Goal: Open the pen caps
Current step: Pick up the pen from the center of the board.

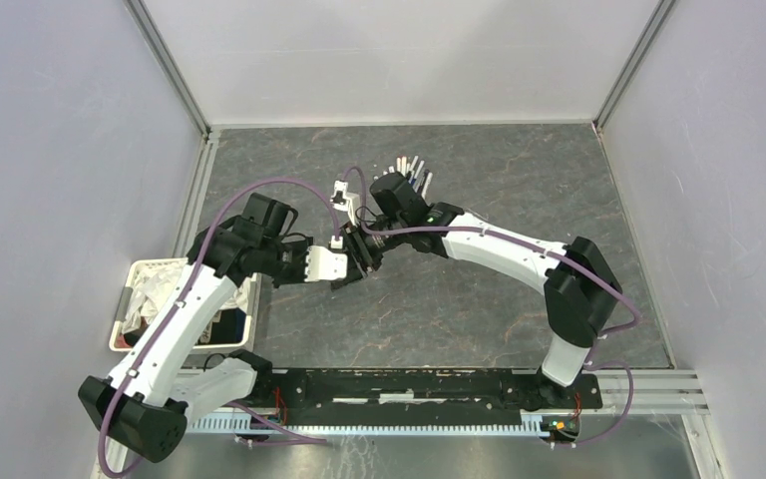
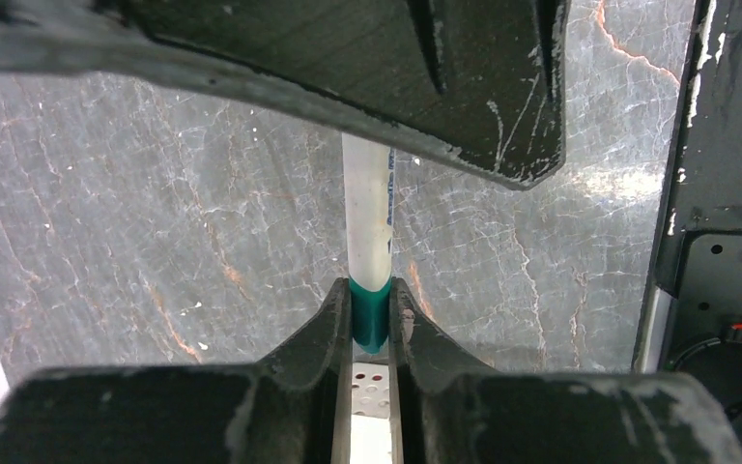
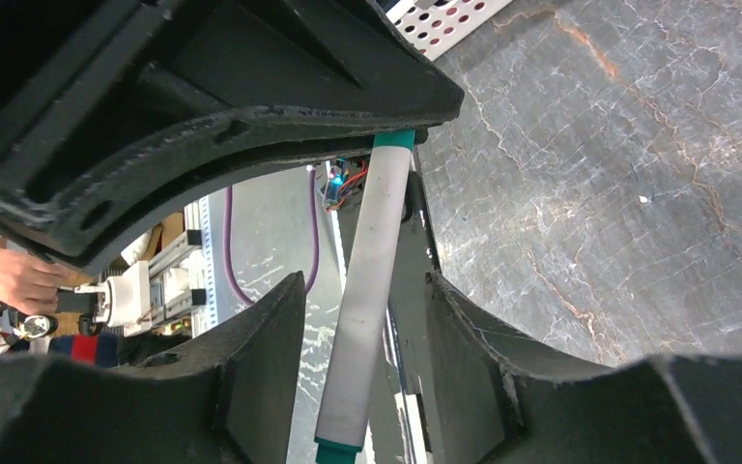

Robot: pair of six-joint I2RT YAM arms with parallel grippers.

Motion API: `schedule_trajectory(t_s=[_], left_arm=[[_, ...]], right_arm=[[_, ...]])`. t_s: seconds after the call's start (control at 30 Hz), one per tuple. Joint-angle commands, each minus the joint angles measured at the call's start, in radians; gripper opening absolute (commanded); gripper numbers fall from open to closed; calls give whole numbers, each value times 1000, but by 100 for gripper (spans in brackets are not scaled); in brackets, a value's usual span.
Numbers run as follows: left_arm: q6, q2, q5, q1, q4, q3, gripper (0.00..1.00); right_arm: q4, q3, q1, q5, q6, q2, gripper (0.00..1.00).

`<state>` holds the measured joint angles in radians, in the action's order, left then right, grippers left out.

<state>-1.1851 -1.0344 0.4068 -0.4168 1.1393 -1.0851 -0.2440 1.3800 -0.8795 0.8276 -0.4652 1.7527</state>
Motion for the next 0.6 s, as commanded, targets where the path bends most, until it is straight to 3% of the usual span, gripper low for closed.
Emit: schedule_trajectory(t_s=[0.0, 0.27, 0.37, 0.4, 0.5, 0.57], left_arm=[[-68, 17, -7, -8, 14, -48, 2], [-100, 15, 37, -24, 63, -48, 2], [-116, 22, 41, -29, 75, -47, 2], [-110, 25, 44, -30, 76, -50, 7], [-57, 17, 63, -30, 86, -72, 50], [-16, 10, 87, -28, 98, -84, 56]], right_arm=[[38, 20, -6, 37, 6, 5, 51], [132, 28, -12, 69, -44, 37, 27], [129, 26, -13, 69, -33, 43, 4], [123, 19, -13, 67, -22, 38, 0], [126, -34, -12, 68, 8, -5, 0], [135, -85, -7, 68, 28, -45, 0]])
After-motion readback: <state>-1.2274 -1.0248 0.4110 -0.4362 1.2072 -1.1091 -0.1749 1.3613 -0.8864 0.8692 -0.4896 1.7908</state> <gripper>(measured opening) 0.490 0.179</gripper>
